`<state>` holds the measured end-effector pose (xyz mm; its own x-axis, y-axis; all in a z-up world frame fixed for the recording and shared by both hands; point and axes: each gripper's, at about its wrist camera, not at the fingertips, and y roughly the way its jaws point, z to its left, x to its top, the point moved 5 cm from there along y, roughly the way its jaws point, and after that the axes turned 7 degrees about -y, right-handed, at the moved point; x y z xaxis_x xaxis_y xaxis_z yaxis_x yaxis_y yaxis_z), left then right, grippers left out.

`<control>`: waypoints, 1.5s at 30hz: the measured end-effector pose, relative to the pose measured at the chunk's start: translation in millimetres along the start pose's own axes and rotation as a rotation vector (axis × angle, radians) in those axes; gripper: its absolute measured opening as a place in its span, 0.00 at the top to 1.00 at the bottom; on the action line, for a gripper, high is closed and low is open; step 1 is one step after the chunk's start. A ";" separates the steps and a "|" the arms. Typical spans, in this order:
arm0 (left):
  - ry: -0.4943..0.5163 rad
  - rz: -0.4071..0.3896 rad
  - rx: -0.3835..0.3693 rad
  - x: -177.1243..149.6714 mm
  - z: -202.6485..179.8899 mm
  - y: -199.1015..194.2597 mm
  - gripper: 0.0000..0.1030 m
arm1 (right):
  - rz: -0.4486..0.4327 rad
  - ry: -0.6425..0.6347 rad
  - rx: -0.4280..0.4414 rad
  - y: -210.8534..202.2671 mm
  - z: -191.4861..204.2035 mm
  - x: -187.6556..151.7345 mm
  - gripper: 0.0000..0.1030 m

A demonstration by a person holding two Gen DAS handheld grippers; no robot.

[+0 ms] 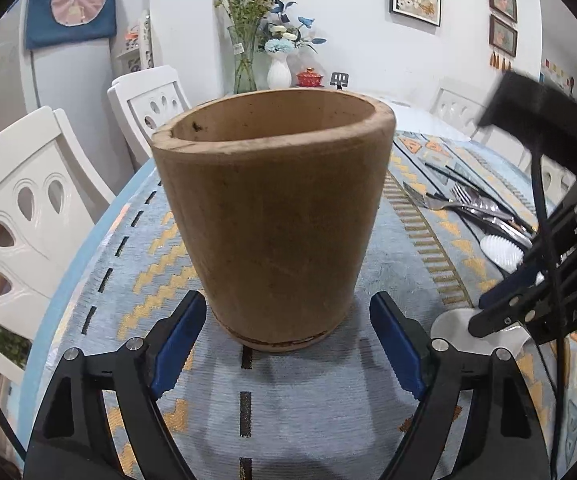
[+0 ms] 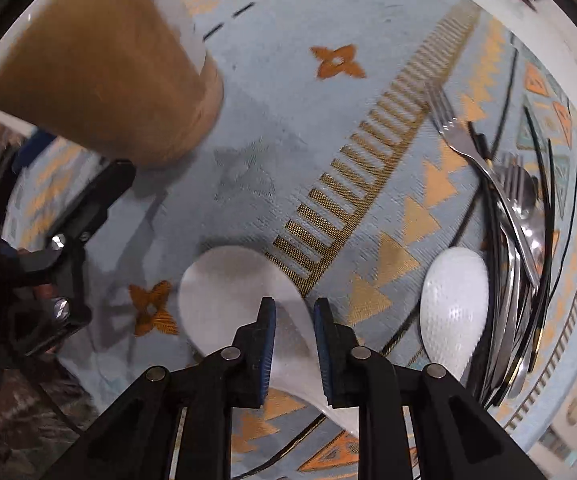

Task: Organize utensils
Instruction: 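Lift the white spoon with the right tool and carry it above the wooden cup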

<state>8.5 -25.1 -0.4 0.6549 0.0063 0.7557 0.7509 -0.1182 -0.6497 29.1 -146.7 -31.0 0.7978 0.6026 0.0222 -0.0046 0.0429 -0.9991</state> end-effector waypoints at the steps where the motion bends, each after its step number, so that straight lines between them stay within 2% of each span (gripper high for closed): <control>1: 0.004 0.002 0.000 -0.3 -0.7 0.4 0.19 | -0.001 -0.001 0.013 0.4 -0.2 2.0 0.78; 2: 0.006 0.003 0.001 -0.6 -1.1 0.5 0.19 | -0.004 0.004 0.043 0.6 0.2 4.2 0.71; 4: 0.007 -0.003 -0.004 -0.3 -1.6 -0.6 0.19 | -0.006 0.028 0.073 2.4 -2.1 7.3 0.70; 7: 0.009 -0.007 -0.007 0.0 -2.1 -1.2 0.19 | -0.060 0.006 0.002 -5.8 -2.7 10.5 0.88; 8: 0.007 -0.003 -0.006 0.2 -1.5 -0.4 0.19 | -0.068 0.011 -0.020 -9.5 -1.6 9.1 0.91; 11: -0.001 0.001 -0.006 -0.1 -0.3 0.1 0.19 | -0.109 0.030 -0.054 -24.6 -1.3 0.0 0.91; 15: 0.001 0.004 -0.003 -0.2 -0.9 0.7 0.19 | -0.116 0.087 -0.032 -37.4 -2.8 -21.9 0.89; 16: 0.003 0.004 -0.003 -0.3 -1.3 0.8 0.19 | -0.118 0.093 -0.030 -39.0 -1.8 -26.8 0.88; 18: 0.007 0.007 -0.002 -0.1 -1.7 1.5 0.19 | -0.119 0.094 -0.045 -41.2 5.0 -42.5 0.76; 19: 0.008 0.009 -0.001 -0.4 -1.8 1.9 0.19 | -0.119 0.094 -0.063 -41.7 9.8 -49.6 0.60; 20: 0.006 0.011 0.001 -0.5 -1.5 2.2 0.19 | -0.129 0.091 -0.094 -42.9 15.2 -56.9 0.48; 22: 0.004 0.012 0.005 -0.2 -0.7 2.8 0.19 | -0.160 0.072 -0.161 -44.2 23.3 -64.1 0.47; 24: 0.001 0.018 0.015 -0.5 -0.2 3.9 0.19 | -0.155 0.053 -0.221 -38.0 35.5 -69.4 0.47; 26: -0.005 0.015 0.020 -0.2 1.0 3.4 0.19 | -0.149 0.048 -0.226 -28.3 46.5 -72.7 0.47; 28: -0.009 0.015 0.024 -0.4 1.8 3.6 0.19 | -0.122 0.051 -0.277 -16.5 44.9 -71.8 0.44; 29: -0.012 0.015 0.026 -0.4 2.4 3.8 0.19 | -0.138 0.050 -0.314 -12.9 45.2 -68.0 0.42; 31: -0.013 0.015 0.032 -0.6 2.9 3.8 0.19 | -0.179 0.063 -0.323 -17.1 42.3 -58.3 0.42; 35: -0.006 0.030 0.028 -2.0 2.2 6.2 0.19 | -0.241 0.172 -0.251 -19.0 30.0 -38.4 0.56; 36: -0.003 0.038 0.022 -2.5 1.7 7.4 0.19 | -0.253 0.198 -0.226 -20.9 25.4 -35.6 0.67; 38: -0.009 0.042 0.022 -1.7 2.5 8.2 0.19 | -0.272 0.245 -0.156 -21.9 20.8 -24.2 0.80; 39: -0.013 0.040 0.021 -1.5 3.1 8.0 0.19 | -0.287 0.272 -0.112 -25.7 17.8 -23.8 0.81; 41: -0.017 0.042 0.020 -1.8 3.5 8.5 0.19 | -0.294 0.303 -0.087 -24.3 5.0 -21.5 0.83; 43: -0.017 0.040 0.018 -1.3 3.6 8.3 0.19 | -0.283 0.316 -0.065 -22.9 -6.2 -19.4 0.83; 45: -0.013 0.040 0.016 -1.1 3.4 8.5 0.19 | -0.256 0.304 0.007 -16.8 -16.2 -11.8 0.83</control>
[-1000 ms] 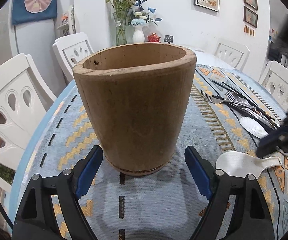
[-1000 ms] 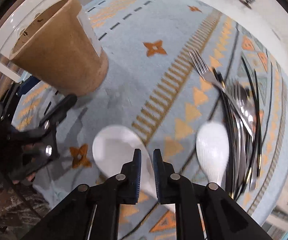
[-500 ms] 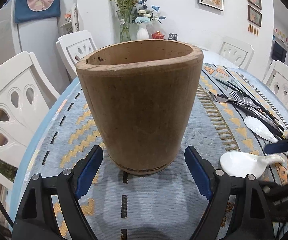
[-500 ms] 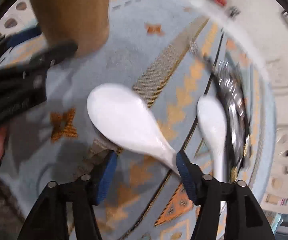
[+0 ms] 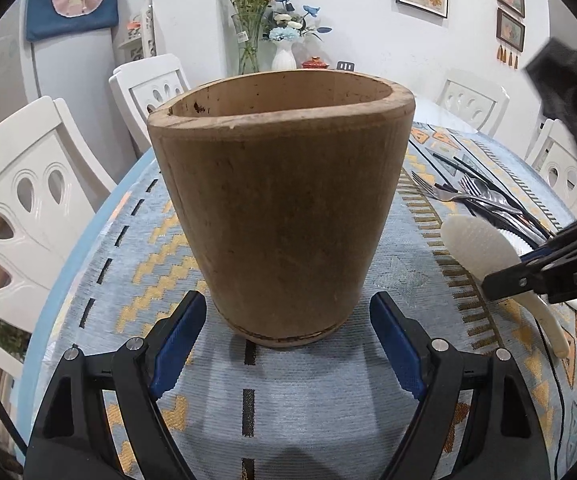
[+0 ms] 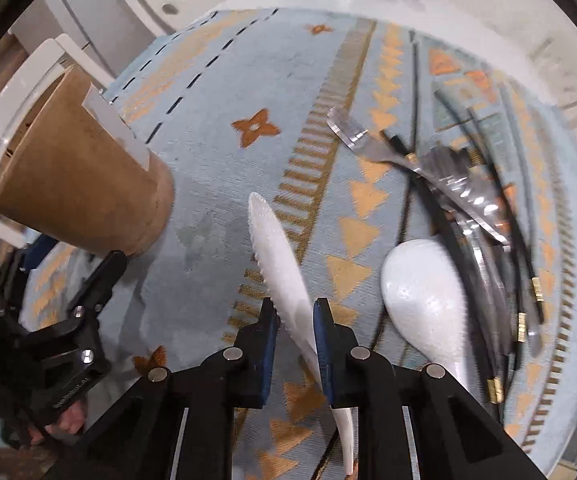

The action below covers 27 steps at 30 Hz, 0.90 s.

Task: Organize utensils
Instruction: 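Lift the white spoon with the right tool and carry it above the wooden cup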

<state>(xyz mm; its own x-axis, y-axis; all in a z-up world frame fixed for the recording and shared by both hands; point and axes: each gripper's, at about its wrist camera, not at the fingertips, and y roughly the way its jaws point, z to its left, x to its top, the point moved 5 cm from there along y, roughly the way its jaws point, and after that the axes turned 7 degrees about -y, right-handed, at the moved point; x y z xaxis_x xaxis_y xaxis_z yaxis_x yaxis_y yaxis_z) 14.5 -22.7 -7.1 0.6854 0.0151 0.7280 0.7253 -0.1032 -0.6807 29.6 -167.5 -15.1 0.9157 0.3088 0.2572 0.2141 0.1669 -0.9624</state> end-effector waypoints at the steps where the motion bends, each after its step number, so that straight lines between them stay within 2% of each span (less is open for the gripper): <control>1: 0.002 0.000 0.000 -0.4 -0.6 -0.2 0.19 | 0.030 -0.013 0.016 5.6 -1.4 2.8 0.83; 6: -0.012 0.007 0.013 -1.3 2.0 1.3 0.19 | 0.114 -0.093 -0.067 37.9 -10.5 40.3 0.83; 8: -0.018 0.010 0.004 -1.5 2.8 1.1 0.19 | 0.099 -0.092 -0.082 41.3 -6.1 50.2 0.85; 9: -0.016 0.012 -0.002 -1.7 2.5 1.2 0.19 | 0.077 -0.088 -0.074 38.8 -2.2 53.8 0.88; 14: -0.011 -0.015 -0.002 -0.9 1.7 -3.4 0.19 | -0.033 -0.074 -0.072 6.0 11.5 62.6 0.92; 19: -0.012 -0.027 -0.039 3.4 1.2 -6.2 0.19 | -0.211 -0.007 -0.052 -52.5 12.6 62.3 0.92; 22: 0.016 -0.060 -0.012 11.1 -0.4 -7.9 0.19 | -0.305 0.029 -0.046 -82.0 14.5 69.4 0.92; 25: 0.002 -0.018 -0.013 8.1 3.7 0.6 0.19 | -0.402 0.046 -0.053 -108.3 13.4 86.2 0.92; 27: -0.007 -0.012 -0.020 7.0 5.2 1.1 0.19 | -0.469 0.058 -0.044 -133.6 28.8 86.4 0.92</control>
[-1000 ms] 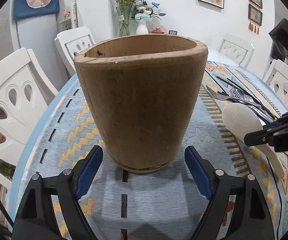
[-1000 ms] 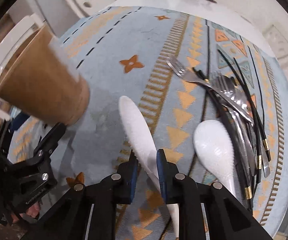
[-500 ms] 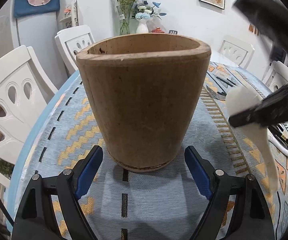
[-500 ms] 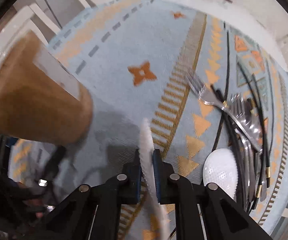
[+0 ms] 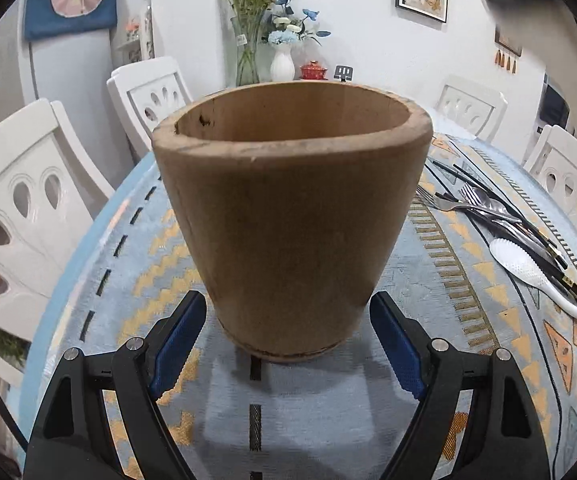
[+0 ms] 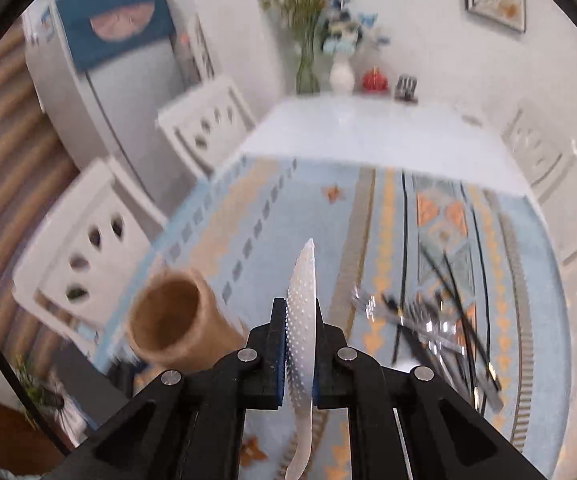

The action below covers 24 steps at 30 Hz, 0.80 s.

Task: Organize utensils
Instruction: 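Lift the white spoon with the right tool and carry it above the wooden cup, then lower the white spoon into the wooden cup and open the right tool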

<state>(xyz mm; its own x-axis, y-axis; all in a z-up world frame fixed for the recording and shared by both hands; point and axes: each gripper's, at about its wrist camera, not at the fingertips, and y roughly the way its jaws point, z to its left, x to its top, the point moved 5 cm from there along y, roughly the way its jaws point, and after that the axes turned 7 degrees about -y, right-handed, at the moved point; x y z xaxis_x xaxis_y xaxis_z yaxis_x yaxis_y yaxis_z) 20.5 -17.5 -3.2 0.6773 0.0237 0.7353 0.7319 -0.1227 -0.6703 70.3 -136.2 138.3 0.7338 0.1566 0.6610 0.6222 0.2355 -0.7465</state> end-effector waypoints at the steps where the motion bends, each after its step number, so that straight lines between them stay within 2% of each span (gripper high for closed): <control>1: 0.007 -0.006 0.002 -0.4 -0.8 -1.3 0.19 | -0.042 0.010 0.019 -6.0 2.2 10.2 0.92; 6: 0.058 -0.004 0.010 -5.6 -8.8 -2.7 0.19 | -0.224 0.055 0.092 -31.8 21.1 48.8 0.92; 10: 0.055 0.000 0.011 -5.8 -9.0 -3.4 0.19 | -0.312 0.065 0.122 -29.5 42.7 69.7 0.92; 15: 0.041 0.008 0.012 -5.1 -7.2 -1.9 0.19 | -0.301 0.068 0.146 -4.0 57.9 75.2 0.92; 18: 0.044 0.010 0.014 -5.3 -7.1 -1.5 0.19 | -0.300 0.041 0.100 5.1 61.3 71.9 0.92; 24: 0.050 0.013 0.023 -5.5 -9.5 -0.5 0.19 | -0.294 0.021 0.069 12.6 60.8 63.0 0.92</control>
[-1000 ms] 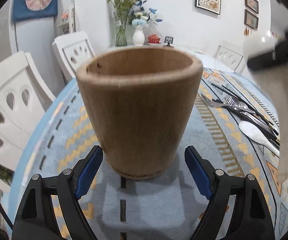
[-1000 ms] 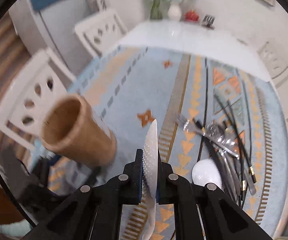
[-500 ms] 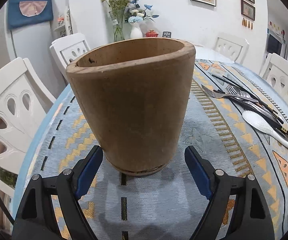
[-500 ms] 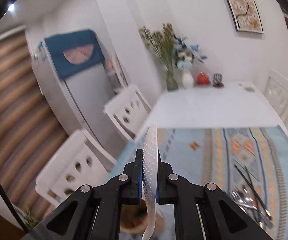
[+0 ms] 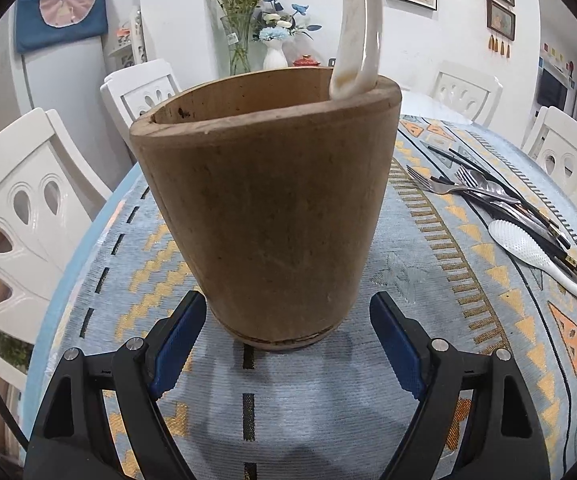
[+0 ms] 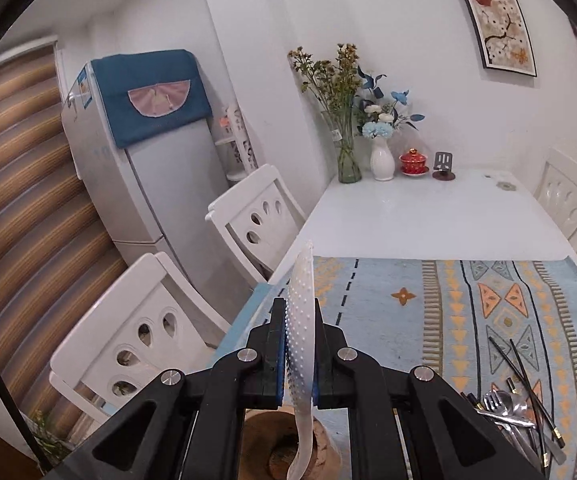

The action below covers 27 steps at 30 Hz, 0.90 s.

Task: Organize utensils
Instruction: 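Lower the white spoon into the wooden cup and open the right tool, then move the right tool back to the dotted white spoon in the pile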

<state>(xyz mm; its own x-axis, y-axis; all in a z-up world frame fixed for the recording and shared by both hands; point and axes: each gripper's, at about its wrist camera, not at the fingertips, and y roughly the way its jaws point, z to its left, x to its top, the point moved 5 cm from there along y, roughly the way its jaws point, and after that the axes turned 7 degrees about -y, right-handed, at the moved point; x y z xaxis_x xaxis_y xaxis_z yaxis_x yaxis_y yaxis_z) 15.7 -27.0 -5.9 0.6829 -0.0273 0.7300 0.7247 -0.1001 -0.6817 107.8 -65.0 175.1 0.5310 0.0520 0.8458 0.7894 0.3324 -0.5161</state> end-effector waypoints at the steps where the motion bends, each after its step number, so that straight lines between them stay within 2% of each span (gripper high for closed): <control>1: -0.002 -0.001 0.004 0.1 -0.2 0.2 0.19 | 0.002 -0.002 -0.002 -0.2 -0.3 -2.2 0.92; 9: -0.024 -0.007 0.025 -0.7 1.8 0.3 0.19 | 0.049 -0.014 0.012 -5.3 -1.8 -9.4 0.92; 13: -0.025 -0.005 0.028 -0.3 2.3 1.1 0.19 | 0.108 -0.010 0.046 -14.7 -1.6 -12.7 0.76; 18: -0.018 -0.003 0.033 -0.4 1.5 2.0 0.19 | 0.076 0.045 0.026 -45.9 -18.4 -12.9 0.74; 22: -0.019 -0.014 0.044 -0.4 1.1 0.1 0.19 | 0.054 0.100 -0.021 -70.1 -41.2 -13.2 0.56; 27: -0.007 -0.029 0.057 -2.1 -1.9 -3.3 0.19 | 0.041 0.160 -0.071 -98.5 -66.7 -19.0 0.54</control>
<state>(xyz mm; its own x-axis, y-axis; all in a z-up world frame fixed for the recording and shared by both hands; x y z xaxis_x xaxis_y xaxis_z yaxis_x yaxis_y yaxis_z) 11.8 -28.5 -5.1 0.6620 -0.0181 0.7493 0.7482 -0.0443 -0.6620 40.6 -161.6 200.8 0.6009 -0.0880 0.7944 0.7829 0.2651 -0.5628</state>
